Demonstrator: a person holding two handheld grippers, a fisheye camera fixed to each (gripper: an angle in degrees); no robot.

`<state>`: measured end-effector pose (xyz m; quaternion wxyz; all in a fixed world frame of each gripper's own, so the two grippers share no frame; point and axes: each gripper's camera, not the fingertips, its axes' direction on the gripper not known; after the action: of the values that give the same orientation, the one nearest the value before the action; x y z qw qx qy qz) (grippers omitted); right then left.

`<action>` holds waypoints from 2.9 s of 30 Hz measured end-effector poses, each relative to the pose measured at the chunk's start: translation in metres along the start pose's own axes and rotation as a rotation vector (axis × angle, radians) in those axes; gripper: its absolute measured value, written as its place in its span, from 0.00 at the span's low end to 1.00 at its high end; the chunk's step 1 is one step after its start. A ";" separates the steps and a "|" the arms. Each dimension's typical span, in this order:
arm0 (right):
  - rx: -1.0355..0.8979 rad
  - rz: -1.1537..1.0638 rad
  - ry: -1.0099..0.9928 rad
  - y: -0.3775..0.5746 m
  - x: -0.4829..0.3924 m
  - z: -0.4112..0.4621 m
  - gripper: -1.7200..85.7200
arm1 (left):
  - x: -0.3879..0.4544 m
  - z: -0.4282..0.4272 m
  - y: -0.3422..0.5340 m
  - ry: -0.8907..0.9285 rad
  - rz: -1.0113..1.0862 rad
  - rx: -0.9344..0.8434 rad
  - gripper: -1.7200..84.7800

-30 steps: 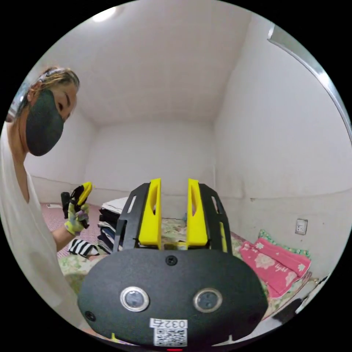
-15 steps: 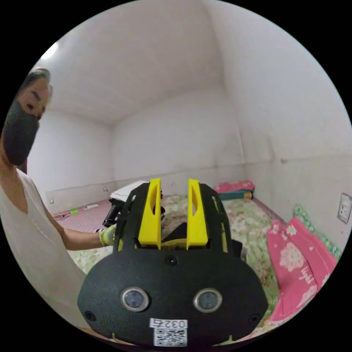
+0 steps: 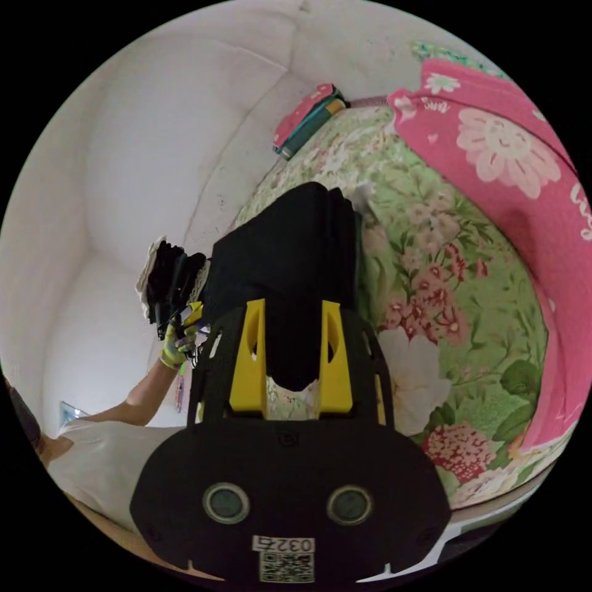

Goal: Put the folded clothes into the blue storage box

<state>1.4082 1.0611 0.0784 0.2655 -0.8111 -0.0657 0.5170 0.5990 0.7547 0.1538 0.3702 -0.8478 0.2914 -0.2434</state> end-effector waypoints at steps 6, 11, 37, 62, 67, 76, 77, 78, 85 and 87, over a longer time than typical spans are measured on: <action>-0.125 0.083 -0.025 -0.051 0.003 0.013 0.14 | 0.040 0.006 -0.039 -0.064 0.011 -0.076 0.08; -0.155 -0.006 0.257 -0.073 -0.036 -0.005 0.11 | 0.069 0.002 -0.066 -0.066 -0.099 -0.130 0.06; 0.005 -0.022 -0.052 -0.074 -0.054 -0.094 0.01 | 0.146 -0.054 -0.143 0.129 0.030 -0.227 0.08; -0.074 -0.080 0.137 -0.026 0.039 -0.041 0.11 | 0.039 0.055 -0.128 -0.092 0.121 -0.208 0.07; -0.077 0.032 -0.016 -0.011 0.083 -0.029 0.11 | -0.001 0.081 -0.141 -0.016 0.061 -0.244 0.08; 0.078 -0.142 0.142 0.054 0.065 -0.046 0.09 | -0.031 0.100 -0.131 0.054 0.134 -0.208 0.03; 0.093 -0.149 0.135 0.070 0.065 -0.049 0.08 | -0.041 0.101 -0.121 0.121 0.125 -0.201 0.03; 0.099 -0.150 0.132 0.078 0.065 -0.050 0.08 | -0.046 0.102 -0.116 0.148 0.128 -0.201 0.03; 0.100 -0.057 0.230 0.191 0.075 -0.048 0.08 | -0.116 0.142 -0.034 0.363 0.180 -0.377 0.03; 0.078 -0.001 0.267 0.221 0.078 -0.040 0.08 | -0.136 0.160 -0.010 0.406 0.202 -0.464 0.03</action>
<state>1.4413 0.8881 -0.0819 0.3038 -0.8617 -0.0101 0.4063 0.6059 0.9291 0.0378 0.1238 -0.8105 0.4898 -0.2965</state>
